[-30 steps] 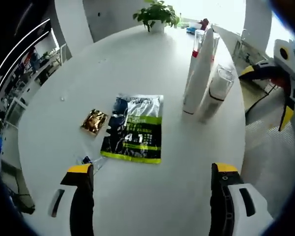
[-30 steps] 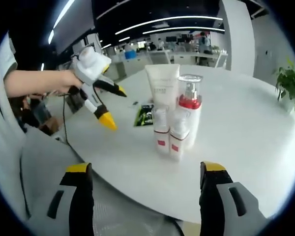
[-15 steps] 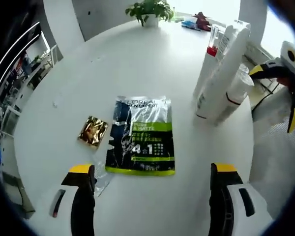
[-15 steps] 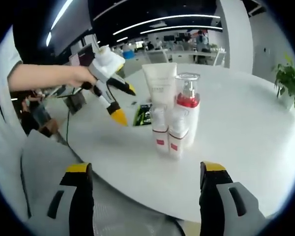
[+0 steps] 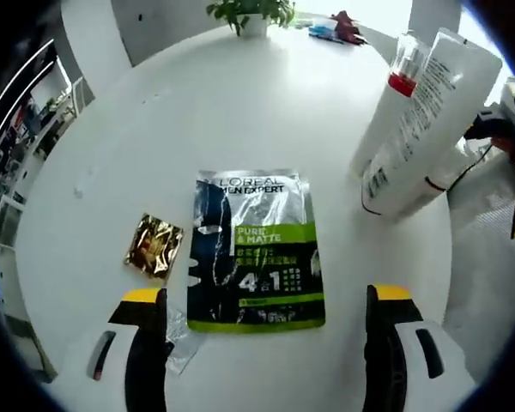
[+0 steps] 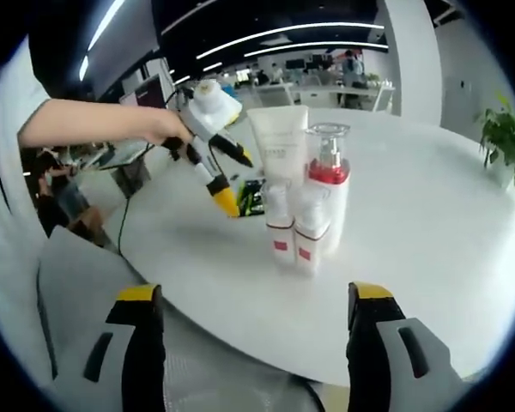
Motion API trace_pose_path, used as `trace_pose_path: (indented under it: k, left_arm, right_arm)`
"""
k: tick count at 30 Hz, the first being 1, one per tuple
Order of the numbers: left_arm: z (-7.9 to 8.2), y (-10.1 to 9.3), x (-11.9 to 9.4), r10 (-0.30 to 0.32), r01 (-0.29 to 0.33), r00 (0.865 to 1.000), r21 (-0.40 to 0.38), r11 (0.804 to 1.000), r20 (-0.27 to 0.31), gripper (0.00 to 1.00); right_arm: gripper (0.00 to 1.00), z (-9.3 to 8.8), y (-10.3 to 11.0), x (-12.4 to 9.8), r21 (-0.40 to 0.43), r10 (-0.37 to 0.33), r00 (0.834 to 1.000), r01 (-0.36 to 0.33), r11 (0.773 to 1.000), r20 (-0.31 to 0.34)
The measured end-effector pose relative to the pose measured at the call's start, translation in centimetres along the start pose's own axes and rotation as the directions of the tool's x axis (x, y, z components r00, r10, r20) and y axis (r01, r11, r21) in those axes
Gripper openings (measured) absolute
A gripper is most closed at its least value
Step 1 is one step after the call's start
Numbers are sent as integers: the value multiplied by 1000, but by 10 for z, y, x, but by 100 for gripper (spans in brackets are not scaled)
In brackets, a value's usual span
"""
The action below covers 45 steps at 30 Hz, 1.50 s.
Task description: Arrange the skincare products in the storage area until every visible bottle or jar stands upright without overlapping.
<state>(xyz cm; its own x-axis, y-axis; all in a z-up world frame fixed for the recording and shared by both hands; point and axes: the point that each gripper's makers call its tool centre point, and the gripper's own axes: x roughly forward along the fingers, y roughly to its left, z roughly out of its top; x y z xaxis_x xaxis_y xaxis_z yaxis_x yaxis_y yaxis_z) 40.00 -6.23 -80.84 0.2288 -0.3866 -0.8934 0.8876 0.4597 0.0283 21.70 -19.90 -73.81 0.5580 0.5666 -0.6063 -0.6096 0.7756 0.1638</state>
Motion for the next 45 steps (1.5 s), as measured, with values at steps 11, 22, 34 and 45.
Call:
trace_pose_path:
  k: [11, 22, 34, 45]
  left_arm:
    - [6, 5, 16, -15, 16, 999, 16, 1000, -48, 93]
    - [0, 8, 29, -42, 45, 995, 31, 998, -87, 81]
    - [0, 16, 28, -15, 21, 995, 55, 998, -94, 79]
    - [2, 13, 28, -21, 29, 995, 69, 997, -102, 70]
  right_arm:
    - [87, -2, 0, 1, 9, 1, 1000, -1, 1000, -9]
    - [86, -2, -2, 1, 16, -5, 1000, 6, 1000, -14]
    - [85, -3, -3, 1, 13, -15, 1000, 15, 1000, -18]
    - [84, -3, -1, 1, 9, -17, 1000, 17, 1000, -26]
